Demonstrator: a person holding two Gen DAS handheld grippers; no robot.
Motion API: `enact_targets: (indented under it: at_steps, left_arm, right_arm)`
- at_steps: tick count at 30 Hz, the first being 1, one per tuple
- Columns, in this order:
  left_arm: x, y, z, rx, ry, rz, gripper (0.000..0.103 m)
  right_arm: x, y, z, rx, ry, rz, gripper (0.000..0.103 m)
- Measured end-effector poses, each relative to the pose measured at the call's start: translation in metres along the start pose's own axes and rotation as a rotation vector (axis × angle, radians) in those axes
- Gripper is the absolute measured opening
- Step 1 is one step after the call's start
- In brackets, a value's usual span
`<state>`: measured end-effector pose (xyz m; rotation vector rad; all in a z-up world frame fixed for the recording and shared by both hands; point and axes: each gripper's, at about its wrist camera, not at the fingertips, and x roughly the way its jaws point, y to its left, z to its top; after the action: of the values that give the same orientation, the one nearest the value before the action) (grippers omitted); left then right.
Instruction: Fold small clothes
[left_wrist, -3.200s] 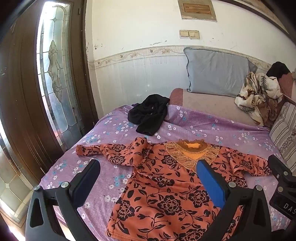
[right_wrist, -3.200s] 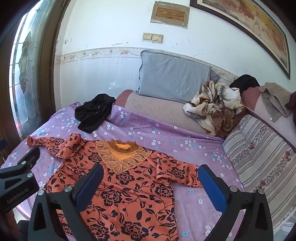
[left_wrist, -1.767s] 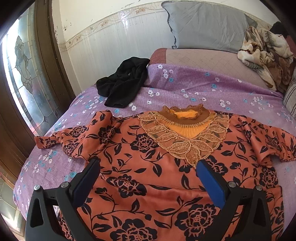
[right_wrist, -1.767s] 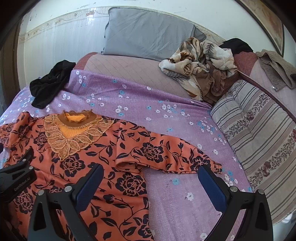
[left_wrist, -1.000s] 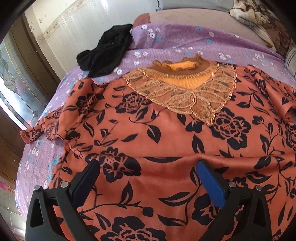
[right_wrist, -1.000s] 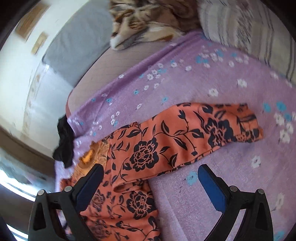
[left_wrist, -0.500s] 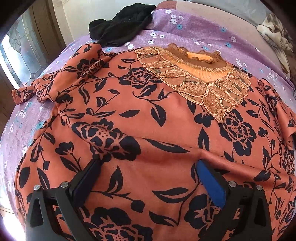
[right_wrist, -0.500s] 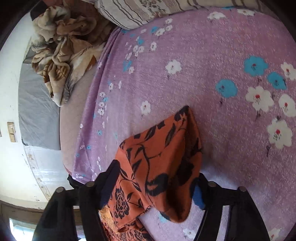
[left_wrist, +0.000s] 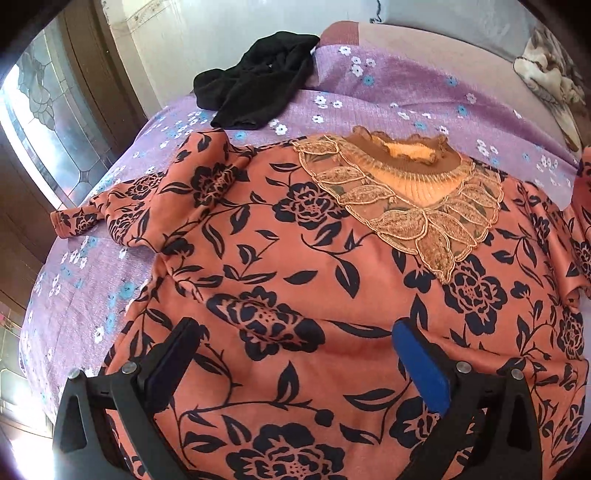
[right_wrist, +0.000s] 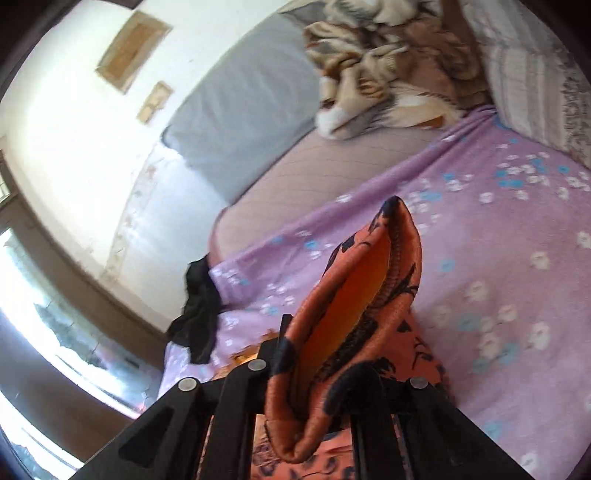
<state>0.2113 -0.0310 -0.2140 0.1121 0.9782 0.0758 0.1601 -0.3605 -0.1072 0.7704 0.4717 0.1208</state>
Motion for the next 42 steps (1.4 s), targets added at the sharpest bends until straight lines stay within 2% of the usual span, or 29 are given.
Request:
enact_targets:
  at_steps: [4, 7, 8, 9, 10, 14, 19, 21, 22, 23, 24, 25, 26, 28, 29, 32, 33, 35, 37, 38, 40, 42]
  left_arm:
    - [0.001, 0.027, 0.006, -0.067, 0.006, -0.001, 0.103]
    - [0.0, 0.048, 0.005, -0.13, 0.0, 0.024, 0.103]
    - [0.0, 0.055, 0.006, -0.149, -0.003, 0.032, 0.103]
    - [0.002, 0.06, 0.006, -0.164, -0.003, 0.034, 0.103]
    - [0.003, 0.064, 0.007, -0.177, -0.002, 0.029, 0.103]
    - [0.002, 0.066, 0.007, -0.175, -0.002, -0.025, 0.103]
    - [0.0, 0.045, 0.008, -0.14, -0.017, -0.141, 0.103]
    - [0.001, 0.033, 0.009, -0.118, -0.029, -0.219, 0.101]
    - [0.003, 0.027, 0.009, -0.104, -0.024, -0.258, 0.096]
    - [0.005, 0.019, 0.01, -0.09, -0.012, -0.296, 0.092]
    - [0.008, 0.012, 0.01, -0.078, 0.005, -0.335, 0.084]
    - [0.013, 0.006, 0.01, -0.069, 0.028, -0.374, 0.078]
    - [0.017, 0.002, 0.01, -0.064, 0.053, -0.399, 0.077]
    - [0.027, -0.001, 0.01, -0.081, 0.091, -0.396, 0.077]
    - [0.03, -0.001, 0.01, -0.103, 0.097, -0.398, 0.077]
    - [0.033, 0.003, 0.013, -0.149, 0.085, -0.465, 0.076]
    - [0.033, 0.002, 0.014, -0.15, 0.085, -0.489, 0.072]
    - [0.037, -0.001, 0.017, -0.142, 0.112, -0.524, 0.057]
    - [0.045, -0.008, 0.017, -0.131, 0.146, -0.547, 0.036]
    - [0.047, -0.011, 0.016, -0.122, 0.152, -0.545, 0.032]
    - [0.047, -0.015, 0.016, -0.094, 0.127, -0.527, 0.014]
    - [0.045, -0.018, 0.019, -0.061, 0.115, -0.532, 0.007]
  right_arm:
    - [0.042, 0.049, -0.037, -0.022, 0.126, 0.167, 0.009]
    - [0.072, 0.071, -0.068, -0.009, 0.242, 0.252, 0.017]
    - [0.082, 0.075, -0.077, 0.003, 0.293, 0.265, 0.045]
    - [0.09, 0.074, -0.086, 0.038, 0.328, 0.28, 0.09]
    - [0.09, 0.072, -0.091, 0.078, 0.322, 0.304, 0.099]
    - [0.081, 0.068, -0.089, 0.08, 0.288, 0.324, 0.099]
    - [0.072, 0.035, -0.074, 0.129, 0.258, 0.19, 0.096]
    - [0.07, 0.023, -0.071, 0.135, 0.258, 0.12, 0.078]
    - [0.071, 0.018, -0.071, 0.13, 0.265, 0.075, 0.073]
    - [0.072, 0.014, -0.072, 0.125, 0.275, 0.041, 0.062]
    - [0.072, 0.01, -0.073, 0.122, 0.285, 0.015, 0.053]
    - [0.073, 0.008, -0.075, 0.12, 0.294, -0.003, 0.05]
    - [0.073, 0.006, -0.076, 0.116, 0.305, -0.02, 0.048]
    - [0.072, 0.005, -0.079, 0.096, 0.32, -0.021, 0.047]
    - [0.069, 0.006, -0.08, 0.076, 0.318, -0.022, 0.047]
    - [0.062, 0.013, -0.083, -0.005, 0.316, -0.043, 0.047]
    - [0.06, 0.013, -0.085, -0.016, 0.32, -0.043, 0.047]
    - [0.057, 0.011, -0.091, -0.02, 0.332, -0.043, 0.047]
    - [0.054, 0.008, -0.097, -0.019, 0.347, -0.057, 0.047]
    - [0.052, 0.007, -0.1, -0.022, 0.352, -0.068, 0.047]
    - [0.05, 0.004, -0.105, -0.041, 0.354, -0.09, 0.047]
    - [0.049, 0.001, -0.107, -0.061, 0.35, -0.116, 0.047]
